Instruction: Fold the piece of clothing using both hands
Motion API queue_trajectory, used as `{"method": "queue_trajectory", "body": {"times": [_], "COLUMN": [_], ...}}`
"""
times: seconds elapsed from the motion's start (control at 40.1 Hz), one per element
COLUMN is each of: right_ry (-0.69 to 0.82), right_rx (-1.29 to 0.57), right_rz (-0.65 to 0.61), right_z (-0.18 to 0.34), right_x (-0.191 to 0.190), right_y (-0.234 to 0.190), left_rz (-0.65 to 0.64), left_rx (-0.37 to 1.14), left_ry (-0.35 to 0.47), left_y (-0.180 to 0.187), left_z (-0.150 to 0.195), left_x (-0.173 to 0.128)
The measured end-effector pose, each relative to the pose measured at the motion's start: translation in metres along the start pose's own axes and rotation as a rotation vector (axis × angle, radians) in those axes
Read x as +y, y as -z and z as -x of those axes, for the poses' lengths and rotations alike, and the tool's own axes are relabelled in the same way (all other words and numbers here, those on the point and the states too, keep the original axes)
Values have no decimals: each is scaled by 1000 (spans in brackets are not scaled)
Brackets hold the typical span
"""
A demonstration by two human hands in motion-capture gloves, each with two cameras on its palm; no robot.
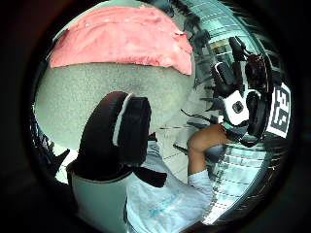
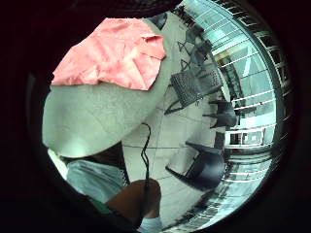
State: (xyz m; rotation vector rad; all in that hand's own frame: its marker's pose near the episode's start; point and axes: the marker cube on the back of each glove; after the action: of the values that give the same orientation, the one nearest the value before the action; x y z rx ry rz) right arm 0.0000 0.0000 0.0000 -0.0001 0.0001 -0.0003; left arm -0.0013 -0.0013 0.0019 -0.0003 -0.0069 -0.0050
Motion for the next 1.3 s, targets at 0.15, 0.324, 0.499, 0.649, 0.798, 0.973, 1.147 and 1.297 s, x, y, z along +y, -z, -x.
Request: {"method": "queue_trajectory", "body": {"times": [0.15,0.324,0.499,0.649,0.798,0.973,1.147,1.297], "right_ry": [8,11,5,7,0,-46,-80,-83], "right_rx": [1,-3,-12,-12,0,28,60,99], "right_rz": [-8,-6,-12,3,14,32,106,175], "right_z": [0,-1,-3,-3,-9,-32,-59,-69], "right_x": [-1,0,-3,1,3,-5,-35,-48], "right_y": [0,1,-6,-4,-3,-21,-84,-110], "left_rz": [-3,1,-4,0,-9,-64,-43,48], "left_rx": [9,12,3,7,2,-32,-43,-35], "left_ry": [-9,-15,-14,-17,-17,12,58,55], "left_y": [1,2,4,0,6,-3,-42,-81], "left_z": [-3,-4,-5,-4,-5,1,12,22], "left_x": [1,1,1,-3,-4,-24,-66,-99]}}
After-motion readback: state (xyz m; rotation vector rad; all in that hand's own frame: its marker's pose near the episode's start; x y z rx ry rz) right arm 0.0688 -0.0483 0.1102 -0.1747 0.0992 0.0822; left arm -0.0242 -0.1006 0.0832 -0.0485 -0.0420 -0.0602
